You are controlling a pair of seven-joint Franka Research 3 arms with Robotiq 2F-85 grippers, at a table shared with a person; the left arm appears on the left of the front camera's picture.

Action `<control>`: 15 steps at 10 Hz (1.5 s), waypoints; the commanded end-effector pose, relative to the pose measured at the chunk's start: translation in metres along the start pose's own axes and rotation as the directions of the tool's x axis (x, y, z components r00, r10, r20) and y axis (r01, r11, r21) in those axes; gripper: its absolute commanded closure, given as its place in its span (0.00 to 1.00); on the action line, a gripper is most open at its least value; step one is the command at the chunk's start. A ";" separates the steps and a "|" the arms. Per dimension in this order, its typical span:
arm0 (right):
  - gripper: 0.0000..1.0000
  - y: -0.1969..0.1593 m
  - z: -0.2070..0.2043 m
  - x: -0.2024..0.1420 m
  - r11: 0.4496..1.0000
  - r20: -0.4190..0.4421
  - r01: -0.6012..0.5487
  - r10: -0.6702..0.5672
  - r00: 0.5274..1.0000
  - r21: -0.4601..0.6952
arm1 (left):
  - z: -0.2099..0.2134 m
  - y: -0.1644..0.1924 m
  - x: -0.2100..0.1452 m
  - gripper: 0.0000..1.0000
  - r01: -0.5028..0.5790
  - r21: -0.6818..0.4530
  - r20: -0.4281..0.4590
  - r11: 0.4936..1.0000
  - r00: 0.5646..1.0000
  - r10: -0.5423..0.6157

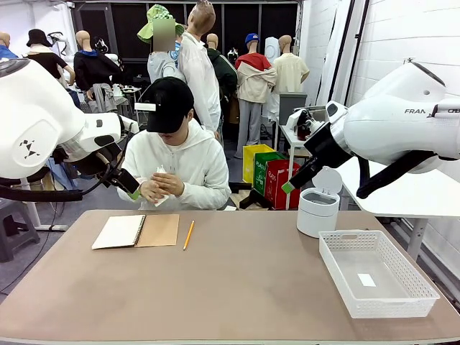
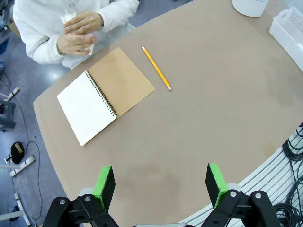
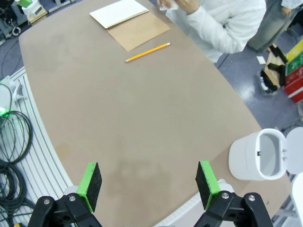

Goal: Sort the paper based on its condition.
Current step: If a person hands you a paper, place it in the Organizing basket , and if it's crumpled, put it in the Trash can.

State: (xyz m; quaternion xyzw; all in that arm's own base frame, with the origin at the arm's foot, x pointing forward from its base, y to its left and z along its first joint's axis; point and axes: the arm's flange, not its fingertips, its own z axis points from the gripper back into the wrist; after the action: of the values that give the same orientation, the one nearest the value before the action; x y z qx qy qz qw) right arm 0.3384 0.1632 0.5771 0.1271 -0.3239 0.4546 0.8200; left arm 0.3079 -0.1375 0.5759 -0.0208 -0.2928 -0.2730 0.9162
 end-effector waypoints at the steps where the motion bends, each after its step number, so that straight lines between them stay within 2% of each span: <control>1: 0.00 0.000 0.000 0.000 1.000 -0.005 -0.004 0.004 1.000 0.005 | 0.000 0.000 0.000 0.00 0.001 0.000 -0.001 1.000 1.000 -0.001; 15: 0.00 0.000 0.000 0.000 1.000 -0.005 -0.004 0.004 1.000 0.005 | 0.000 0.000 0.000 0.00 0.001 0.000 -0.001 1.000 1.000 -0.001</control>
State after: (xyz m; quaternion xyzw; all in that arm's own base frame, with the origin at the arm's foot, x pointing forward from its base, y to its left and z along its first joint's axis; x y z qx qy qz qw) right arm 0.3384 0.1632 0.5771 0.1271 -0.3239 0.4546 0.8200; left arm 0.3079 -0.1375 0.5759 -0.0208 -0.2928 -0.2730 0.9162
